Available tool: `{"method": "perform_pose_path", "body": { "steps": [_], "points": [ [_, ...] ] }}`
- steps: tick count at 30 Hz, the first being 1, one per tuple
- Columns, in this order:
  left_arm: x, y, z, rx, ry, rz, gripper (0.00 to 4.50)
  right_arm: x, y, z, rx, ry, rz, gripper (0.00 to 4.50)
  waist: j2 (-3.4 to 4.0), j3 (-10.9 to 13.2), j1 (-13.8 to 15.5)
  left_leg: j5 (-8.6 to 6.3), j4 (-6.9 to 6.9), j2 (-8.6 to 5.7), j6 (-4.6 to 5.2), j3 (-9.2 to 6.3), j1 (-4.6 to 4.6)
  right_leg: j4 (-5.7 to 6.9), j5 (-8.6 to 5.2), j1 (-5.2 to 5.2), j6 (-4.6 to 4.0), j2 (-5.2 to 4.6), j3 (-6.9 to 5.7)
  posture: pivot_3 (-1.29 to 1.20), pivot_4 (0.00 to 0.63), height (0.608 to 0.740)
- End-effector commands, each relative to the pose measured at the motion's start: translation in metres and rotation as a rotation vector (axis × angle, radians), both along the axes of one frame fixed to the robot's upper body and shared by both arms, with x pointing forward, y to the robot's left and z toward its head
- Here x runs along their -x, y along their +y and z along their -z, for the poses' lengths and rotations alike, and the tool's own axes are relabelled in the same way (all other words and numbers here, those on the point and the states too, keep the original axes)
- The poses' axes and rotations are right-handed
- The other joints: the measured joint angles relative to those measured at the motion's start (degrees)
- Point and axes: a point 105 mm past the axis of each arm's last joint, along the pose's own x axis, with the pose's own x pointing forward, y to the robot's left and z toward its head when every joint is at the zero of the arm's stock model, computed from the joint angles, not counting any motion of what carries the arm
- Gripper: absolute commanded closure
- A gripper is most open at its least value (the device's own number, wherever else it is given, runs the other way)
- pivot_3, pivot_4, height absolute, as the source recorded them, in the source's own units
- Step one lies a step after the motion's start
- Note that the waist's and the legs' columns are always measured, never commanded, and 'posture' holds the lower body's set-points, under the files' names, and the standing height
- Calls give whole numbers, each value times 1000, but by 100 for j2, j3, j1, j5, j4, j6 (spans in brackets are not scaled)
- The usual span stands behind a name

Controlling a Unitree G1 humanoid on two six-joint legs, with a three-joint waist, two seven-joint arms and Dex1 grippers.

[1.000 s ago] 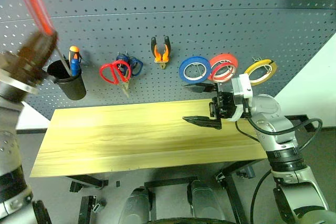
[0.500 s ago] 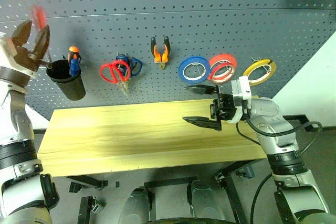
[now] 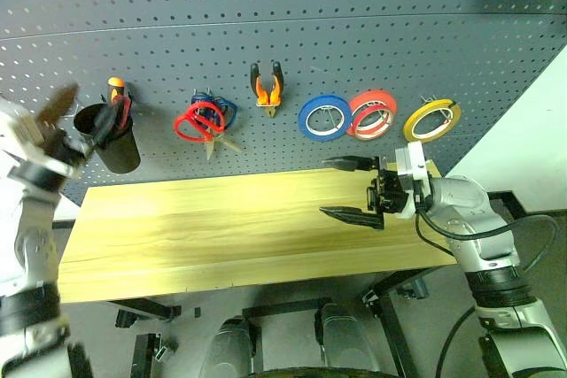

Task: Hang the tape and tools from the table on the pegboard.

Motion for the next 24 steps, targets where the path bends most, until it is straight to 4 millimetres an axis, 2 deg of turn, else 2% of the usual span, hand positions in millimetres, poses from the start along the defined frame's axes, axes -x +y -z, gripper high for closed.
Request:
{"method": "perform_pose_path", "body": {
  "steps": [1, 3, 5, 7, 10, 13, 18, 24],
  "points": [
    [21, -19, 27, -89, 127, 59, 146, -1, -20, 15, 56, 8, 58, 0, 1, 0, 18, 0, 2, 0, 0, 3, 2, 2, -3, 1, -7, 0, 3, -102, 60, 740],
    [32, -21, 64, -165, 235, 24, 146, 0, -33, 35, 112, 34, 100, 0, 7, -6, 50, 0, 10, 1, 0, 5, 5, 0, -4, 3, -11, 1, 3, -93, 60, 740],
    [41, -22, 87, -217, 292, -1, 146, 0, -44, 49, 145, 53, 138, 0, 6, -18, 69, -2, 18, 3, -3, 9, 11, -7, -7, 13, -6, 1, 3, -87, 61, 740],
    [52, -21, 118, -261, 338, -34, 146, 4, -63, 74, 206, 92, 195, 0, 6, -28, 83, -4, 23, 6, -6, 10, 5, -20, -4, 14, -11, 1, -1, -74, 63, 740],
    [64, -21, 145, -303, 368, -60, 146, 7, -85, 94, 243, 140, 270, 0, 31, -55, 75, -10, 17, 17, -16, 12, 2, -87, 2, 46, -17, 5, -15, -69, 64, 740],
    [79, -20, 176, -318, 432, -81, 146, 7, -118, 116, 281, 182, 414, 0, 27, -65, 79, -6, 14, 17, -2, 37, -2, -104, 3, 48, -18, 0, -3, -67, 63, 740],
    [102, -20, 215, -329, 529, -87, 146, 11, -153, 135, 321, 223, 575, 0, 29, -75, 82, -17, 0, 22, 15, 53, 7, -93, 4, 36, -16, 2, 6, -73, 64, 740],
    [110, -29, 230, -301, 555, -73, 146, 17, -170, 145, 354, 241, 641, 0, 37, -98, 64, -20, 18, 30, 14, 64, 8, -94, 2, 38, -13, 4, 5, -76, 59, 740]
  ]
}}
